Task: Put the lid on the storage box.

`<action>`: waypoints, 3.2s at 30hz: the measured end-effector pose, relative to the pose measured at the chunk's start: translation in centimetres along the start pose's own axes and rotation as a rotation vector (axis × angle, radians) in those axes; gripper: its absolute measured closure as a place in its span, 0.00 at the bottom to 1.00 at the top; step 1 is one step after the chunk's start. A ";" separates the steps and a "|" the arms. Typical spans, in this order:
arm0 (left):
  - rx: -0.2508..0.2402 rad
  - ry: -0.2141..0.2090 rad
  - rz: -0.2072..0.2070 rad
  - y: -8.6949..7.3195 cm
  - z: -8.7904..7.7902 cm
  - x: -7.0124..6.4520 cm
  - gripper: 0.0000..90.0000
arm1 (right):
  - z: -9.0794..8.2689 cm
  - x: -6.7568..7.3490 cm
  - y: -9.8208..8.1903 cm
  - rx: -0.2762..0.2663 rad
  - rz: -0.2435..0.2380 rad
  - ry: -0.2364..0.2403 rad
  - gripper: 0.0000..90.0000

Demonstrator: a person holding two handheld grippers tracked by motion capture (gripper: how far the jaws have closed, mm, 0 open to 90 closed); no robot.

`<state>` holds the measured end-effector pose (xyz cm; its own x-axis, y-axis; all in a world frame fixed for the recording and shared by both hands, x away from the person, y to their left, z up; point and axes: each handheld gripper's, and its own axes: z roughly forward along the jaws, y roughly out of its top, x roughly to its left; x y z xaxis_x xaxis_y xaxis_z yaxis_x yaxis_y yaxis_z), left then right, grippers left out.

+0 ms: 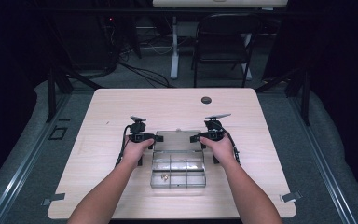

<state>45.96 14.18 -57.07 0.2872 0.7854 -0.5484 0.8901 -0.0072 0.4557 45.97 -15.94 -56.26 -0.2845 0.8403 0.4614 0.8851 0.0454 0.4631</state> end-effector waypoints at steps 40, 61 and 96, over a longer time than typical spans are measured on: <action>-0.077 0.032 0.083 0.2 -1.1 -1.7 0.62 | -1.3 1.4 -0.1 -0.097 -0.122 -0.060 0.49; -0.101 0.059 0.144 0.3 -2.6 -3.5 0.63 | -3.0 3.2 -0.5 -0.145 -0.193 -0.116 0.49; -0.149 0.024 0.249 -0.7 -5.7 -5.4 0.65 | -6.6 5.5 -1.5 -0.198 -0.288 -0.098 0.48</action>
<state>41.75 13.48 -50.42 0.4808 0.7849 -0.3908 0.7307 -0.1123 0.6734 40.62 -14.99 -49.44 -0.4669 0.8564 0.2207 0.6823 0.1901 0.7059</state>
